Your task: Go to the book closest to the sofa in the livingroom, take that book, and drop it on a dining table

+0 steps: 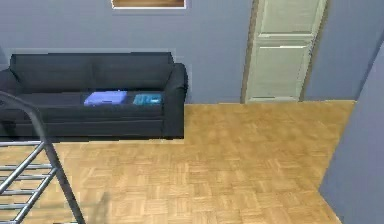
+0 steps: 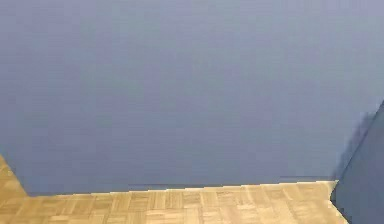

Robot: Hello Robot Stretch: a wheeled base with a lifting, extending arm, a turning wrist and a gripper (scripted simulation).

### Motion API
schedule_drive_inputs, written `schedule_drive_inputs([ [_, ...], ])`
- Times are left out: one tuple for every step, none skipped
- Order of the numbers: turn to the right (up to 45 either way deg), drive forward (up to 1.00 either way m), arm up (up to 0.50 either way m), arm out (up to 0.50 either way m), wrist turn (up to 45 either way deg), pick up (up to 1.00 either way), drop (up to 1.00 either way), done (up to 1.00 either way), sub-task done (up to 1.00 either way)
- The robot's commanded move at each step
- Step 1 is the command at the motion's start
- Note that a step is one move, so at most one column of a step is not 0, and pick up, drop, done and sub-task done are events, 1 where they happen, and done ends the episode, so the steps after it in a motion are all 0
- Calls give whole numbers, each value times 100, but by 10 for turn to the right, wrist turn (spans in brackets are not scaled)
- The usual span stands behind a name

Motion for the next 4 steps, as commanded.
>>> schedule_drive_inputs([
  [0,90,0,0,0,0,0,0,0],
  [-420,0,0,0,0,0,0,0,0],
  [0,60,0,0,0,0,0,0,0],
  [-450,0,0,0,0,0,0,0,0],
])
